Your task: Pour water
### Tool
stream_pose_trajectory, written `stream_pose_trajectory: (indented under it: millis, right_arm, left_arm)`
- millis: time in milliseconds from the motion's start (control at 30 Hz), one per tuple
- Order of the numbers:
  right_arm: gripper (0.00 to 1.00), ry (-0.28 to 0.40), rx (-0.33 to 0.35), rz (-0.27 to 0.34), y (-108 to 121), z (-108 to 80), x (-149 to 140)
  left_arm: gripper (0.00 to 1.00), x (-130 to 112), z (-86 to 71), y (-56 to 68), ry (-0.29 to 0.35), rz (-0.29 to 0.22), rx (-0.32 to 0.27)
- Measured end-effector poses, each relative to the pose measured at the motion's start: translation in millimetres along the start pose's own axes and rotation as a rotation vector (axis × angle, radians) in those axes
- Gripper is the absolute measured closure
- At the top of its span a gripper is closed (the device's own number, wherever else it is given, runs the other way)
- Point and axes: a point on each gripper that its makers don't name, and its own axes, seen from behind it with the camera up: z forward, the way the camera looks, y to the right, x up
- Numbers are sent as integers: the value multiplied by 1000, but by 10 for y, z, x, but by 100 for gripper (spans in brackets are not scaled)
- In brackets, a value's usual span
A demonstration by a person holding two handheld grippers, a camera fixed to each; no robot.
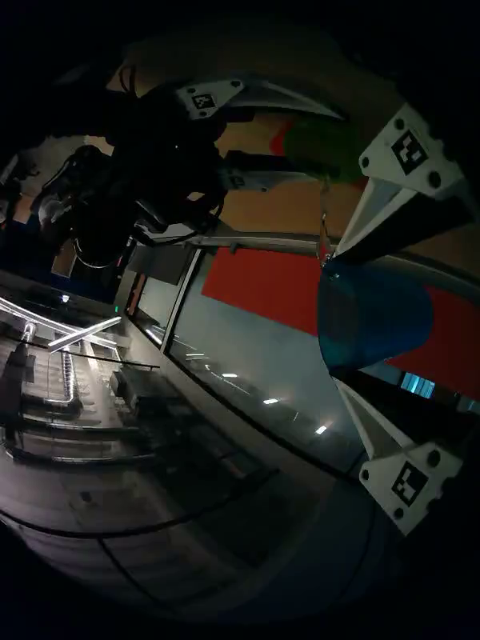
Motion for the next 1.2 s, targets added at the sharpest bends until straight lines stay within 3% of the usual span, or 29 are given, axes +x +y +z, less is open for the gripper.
stream_pose_trajectory:
  millis: [1200]
  right_arm:
    - [10, 18, -6, -8, 28, -43, 39]
  left_arm:
    - [11, 163, -14, -103, 6, 143, -6]
